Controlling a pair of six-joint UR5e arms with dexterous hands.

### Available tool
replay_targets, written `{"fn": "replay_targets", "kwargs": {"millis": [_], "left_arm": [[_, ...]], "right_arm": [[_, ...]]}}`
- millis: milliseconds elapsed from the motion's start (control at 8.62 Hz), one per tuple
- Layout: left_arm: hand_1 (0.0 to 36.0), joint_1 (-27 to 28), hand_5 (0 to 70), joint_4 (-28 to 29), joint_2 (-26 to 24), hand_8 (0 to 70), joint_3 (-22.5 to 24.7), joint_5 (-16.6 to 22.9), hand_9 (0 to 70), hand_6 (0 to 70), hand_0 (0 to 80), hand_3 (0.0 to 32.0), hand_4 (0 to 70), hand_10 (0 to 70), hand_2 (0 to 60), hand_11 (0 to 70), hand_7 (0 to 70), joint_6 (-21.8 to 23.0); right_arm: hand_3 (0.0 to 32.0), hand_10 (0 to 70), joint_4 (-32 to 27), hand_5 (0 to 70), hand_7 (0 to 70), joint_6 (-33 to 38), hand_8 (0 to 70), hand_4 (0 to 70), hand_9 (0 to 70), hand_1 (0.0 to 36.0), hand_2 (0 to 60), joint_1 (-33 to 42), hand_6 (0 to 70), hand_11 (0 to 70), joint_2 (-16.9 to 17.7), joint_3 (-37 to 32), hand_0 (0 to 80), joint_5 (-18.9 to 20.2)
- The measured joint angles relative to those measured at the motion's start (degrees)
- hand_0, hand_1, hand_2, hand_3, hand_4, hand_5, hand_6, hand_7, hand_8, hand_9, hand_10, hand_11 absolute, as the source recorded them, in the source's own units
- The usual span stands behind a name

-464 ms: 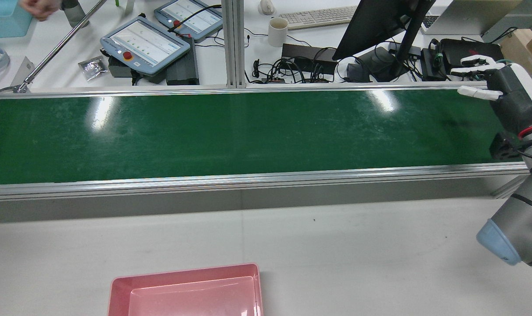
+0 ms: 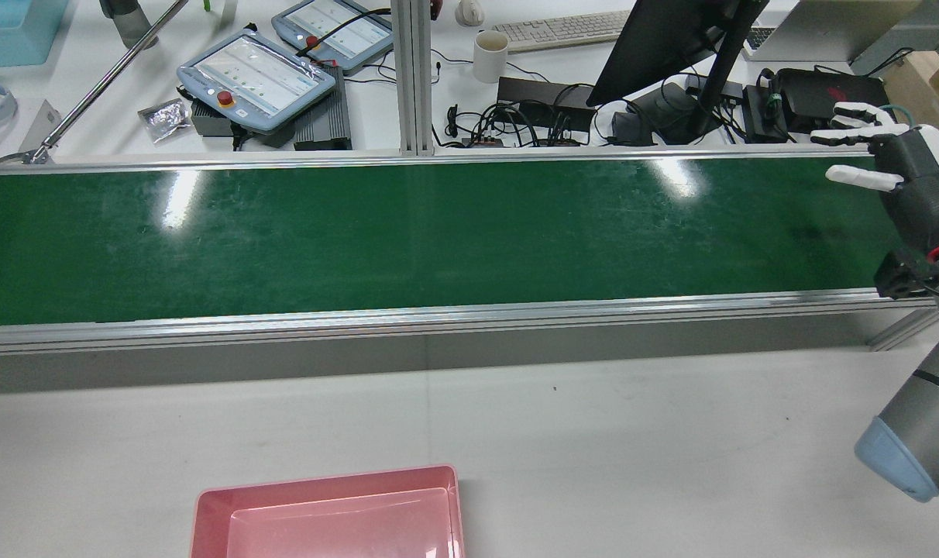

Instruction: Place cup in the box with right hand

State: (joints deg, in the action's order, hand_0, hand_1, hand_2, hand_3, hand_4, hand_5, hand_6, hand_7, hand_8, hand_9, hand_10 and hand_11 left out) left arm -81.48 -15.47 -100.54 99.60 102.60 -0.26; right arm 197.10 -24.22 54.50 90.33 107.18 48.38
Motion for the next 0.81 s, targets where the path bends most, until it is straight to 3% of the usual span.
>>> {"fn": "replay_targets", "kwargs": {"millis": [232,348,464,812], "left_arm": [[0.0,0.0,0.0,0.0,0.0,0.0,0.04,-0.01,0.0,0.0,0.0,0.0,0.0,0.0,0.0,0.0,0.0,0.0],[0.0,0.0,0.0,0.0,0.0,0.0,0.05,-0.02,0.0,0.0,0.0,0.0,0.0,0.0,0.0,0.0,0.0,0.0],[0.0,0.0,0.0,0.0,0.0,0.0,0.06,-0.02,0.0,0.0,0.0,0.0,0.0,0.0,0.0,0.0,0.0,0.0],[0.0,0.0,0.0,0.0,0.0,0.0,0.07,0.0,0.0,0.0,0.0,0.0,0.0,0.0,0.0,0.0,0.0,0.0]], "right_arm": [[6.0,0.5,-0.04,1.7,35.8,-0.28,12.5,41.8,20.2,0.2,3.7,-0.52,6.0,0.4,-0.15,-0.45,42.0,-0.12],[11.4,0.0,-0.02,1.6,36.1,-0.41,12.2,39.2,20.2,0.0,2.6,-0.81,5.4,0.0,-0.69,-0.72,41.5,-0.13],[14.8,0.0,-0.02,1.6,35.1,-0.44,12.0,36.5,19.8,0.0,1.8,-1.01,4.9,0.0,-1.84,-1.69,41.4,0.02],[15.8,0.0,0.21,1.5,36.9,-0.4,11.4,38.7,20.4,0.8,5.4,-1.14,5.1,0.0,-4.59,-3.85,41.9,0.36]]}}
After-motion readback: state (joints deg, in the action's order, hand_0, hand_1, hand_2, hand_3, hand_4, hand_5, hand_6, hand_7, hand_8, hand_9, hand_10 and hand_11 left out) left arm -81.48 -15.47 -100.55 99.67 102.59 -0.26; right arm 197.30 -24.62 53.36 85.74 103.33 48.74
